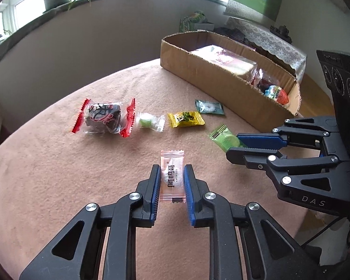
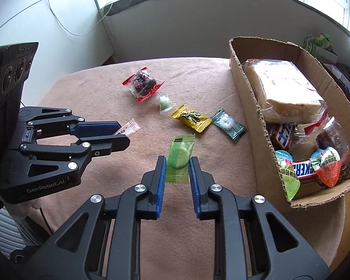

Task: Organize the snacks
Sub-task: 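Carry the pink candy and green candy into the box and open both tools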

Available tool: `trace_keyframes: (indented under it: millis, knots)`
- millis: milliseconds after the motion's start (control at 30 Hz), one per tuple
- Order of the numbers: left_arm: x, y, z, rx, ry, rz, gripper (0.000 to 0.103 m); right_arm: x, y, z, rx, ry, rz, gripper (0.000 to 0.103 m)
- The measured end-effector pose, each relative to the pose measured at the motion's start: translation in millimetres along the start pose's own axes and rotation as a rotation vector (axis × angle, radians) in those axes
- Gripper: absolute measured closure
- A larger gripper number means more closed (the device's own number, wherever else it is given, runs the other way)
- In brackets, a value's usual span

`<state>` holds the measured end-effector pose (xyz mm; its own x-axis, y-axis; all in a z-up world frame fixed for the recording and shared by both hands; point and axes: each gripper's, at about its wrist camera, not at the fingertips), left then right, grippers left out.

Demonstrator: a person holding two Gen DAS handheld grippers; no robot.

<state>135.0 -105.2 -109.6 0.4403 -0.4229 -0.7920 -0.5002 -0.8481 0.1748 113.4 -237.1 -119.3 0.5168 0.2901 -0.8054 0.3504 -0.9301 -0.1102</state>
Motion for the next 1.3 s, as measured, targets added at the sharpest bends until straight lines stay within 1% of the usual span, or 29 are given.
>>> trace_keyframes:
  millis: [167,300,467,600,667,900,1100,1300]
  knots:
    - [-15,3,-6,-0.025,0.052,0.015,0.085,-27,3,-6,0.009,0.057,-0.005,0.082]
    - [-24,11,-17,-0.034,0.093,0.037,0.085,-49,15,-9,0.027,0.098,0.005,0.082]
    - [-24,34,-35,-0.008,0.127,0.069,0.085,-72,39,-11,0.054,0.133,0.045,0.082]
    - [-18,55,-51,0.015,0.145,0.103,0.085,-82,61,-11,0.081,0.142,0.081,0.082]
    - [-13,65,-57,0.023,0.147,0.125,0.085,-84,72,-11,0.096,0.143,0.096,0.082]
    - [3,95,-75,0.047,0.147,0.161,0.085,-90,107,-6,0.145,0.142,0.137,0.082]
    - [21,113,-87,0.066,0.131,0.165,0.085,-85,137,-6,0.197,0.131,0.142,0.082]
    - [35,119,-92,0.071,0.107,0.164,0.085,-76,153,-5,0.226,0.118,0.142,0.082]
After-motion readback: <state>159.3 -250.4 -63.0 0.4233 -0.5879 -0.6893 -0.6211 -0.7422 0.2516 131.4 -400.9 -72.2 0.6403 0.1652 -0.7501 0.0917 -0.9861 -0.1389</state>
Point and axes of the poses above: each gripper's, at about its wrist camera, not at the fingertips, and x roughly the way its jaws point, y to its right, z to its underside, and after that the axes turned 5 degrees about z, right-handed
